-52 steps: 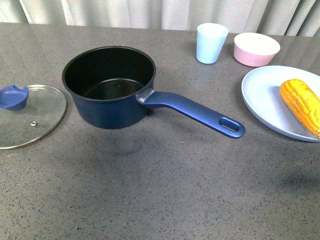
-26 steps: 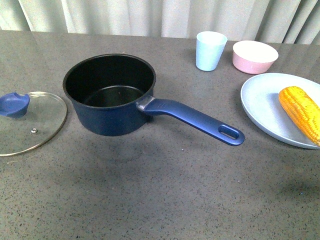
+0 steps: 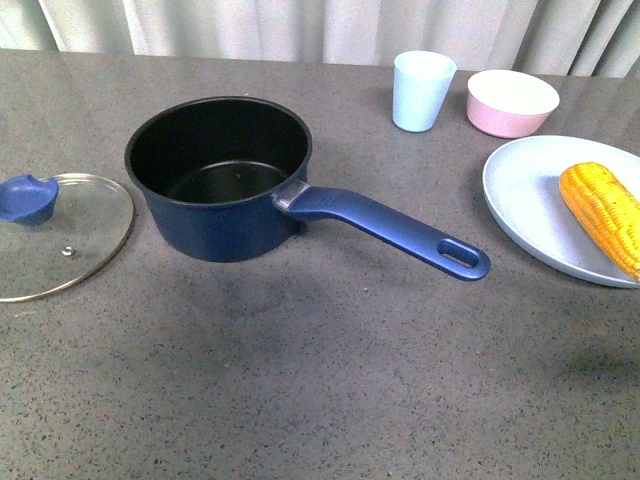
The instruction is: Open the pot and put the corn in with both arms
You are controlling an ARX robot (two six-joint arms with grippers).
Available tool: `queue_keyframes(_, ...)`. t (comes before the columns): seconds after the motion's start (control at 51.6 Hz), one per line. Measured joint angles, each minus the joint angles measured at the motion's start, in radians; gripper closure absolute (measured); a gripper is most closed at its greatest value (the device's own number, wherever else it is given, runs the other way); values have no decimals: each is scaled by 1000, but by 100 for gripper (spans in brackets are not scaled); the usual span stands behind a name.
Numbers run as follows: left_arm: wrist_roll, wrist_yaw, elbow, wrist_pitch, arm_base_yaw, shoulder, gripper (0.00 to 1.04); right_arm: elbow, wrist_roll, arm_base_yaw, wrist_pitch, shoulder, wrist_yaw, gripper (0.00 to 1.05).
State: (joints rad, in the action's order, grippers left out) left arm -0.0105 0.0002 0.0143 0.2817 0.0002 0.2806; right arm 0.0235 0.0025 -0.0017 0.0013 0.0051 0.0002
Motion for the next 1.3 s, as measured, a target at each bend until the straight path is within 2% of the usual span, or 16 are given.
queue_keyframes(0.31,0,0,0,-109,0,-109,103,0,0,0,0,0,0,9)
queue_keyframes(0.388,0,0,0,-270,0,-242,103,0,0,0,0,0,0,9)
queue_keyframes(0.873,0,0,0,-282,0,-266,101,0,0,0,0,0,0,9)
queue_keyframes(1.086,0,0,0,-282,0,-266,66,0,0,0,0,0,0,9)
queue_keyframes(1.222,0,0,0,-282,0,-266,34,0,0,0,0,0,0,9)
queue_keyframes(1.3,0,0,0,-282,0,-266,20,0,0,0,0,0,0,9)
